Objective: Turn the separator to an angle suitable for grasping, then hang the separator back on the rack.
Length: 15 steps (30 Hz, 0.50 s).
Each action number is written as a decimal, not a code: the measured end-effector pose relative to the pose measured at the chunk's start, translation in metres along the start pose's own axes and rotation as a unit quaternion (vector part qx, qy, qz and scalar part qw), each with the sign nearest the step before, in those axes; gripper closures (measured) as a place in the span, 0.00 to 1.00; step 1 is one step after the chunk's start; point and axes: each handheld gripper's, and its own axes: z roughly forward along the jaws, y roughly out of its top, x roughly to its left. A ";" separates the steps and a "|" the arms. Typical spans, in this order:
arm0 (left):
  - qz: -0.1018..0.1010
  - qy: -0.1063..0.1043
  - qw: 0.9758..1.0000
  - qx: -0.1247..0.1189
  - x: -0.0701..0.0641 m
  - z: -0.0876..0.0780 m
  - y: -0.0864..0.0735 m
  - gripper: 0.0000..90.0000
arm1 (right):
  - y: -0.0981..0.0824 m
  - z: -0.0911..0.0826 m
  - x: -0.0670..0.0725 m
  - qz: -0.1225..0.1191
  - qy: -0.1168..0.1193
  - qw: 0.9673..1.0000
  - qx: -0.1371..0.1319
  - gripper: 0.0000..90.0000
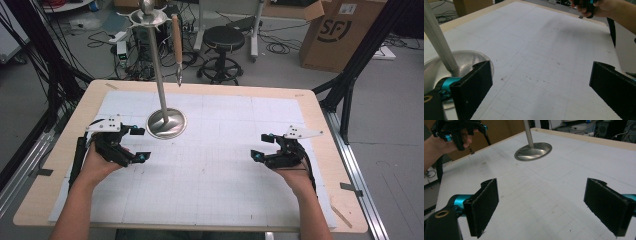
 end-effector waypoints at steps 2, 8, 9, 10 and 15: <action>0.002 0.000 1.000 0.002 -0.001 -0.001 0.001 0.06 | 0.000 0.000 0.000 -0.002 -0.001 1.000 0.001 0.13; 0.001 0.001 1.000 -0.002 -0.002 0.000 0.001 0.06 | -0.001 0.000 0.001 -0.004 0.000 1.000 0.002 0.13; 0.001 0.000 1.000 0.001 -0.001 0.000 0.000 0.06 | -0.001 0.000 0.001 -0.001 0.001 1.000 0.003 0.13; 0.002 0.001 1.000 0.003 -0.001 0.001 0.000 0.06 | -0.001 0.000 0.001 -0.001 0.001 1.000 0.004 0.13; 0.001 0.001 1.000 0.013 -0.001 0.004 -0.001 0.06 | -0.002 0.002 0.000 -0.002 0.003 1.000 0.008 0.13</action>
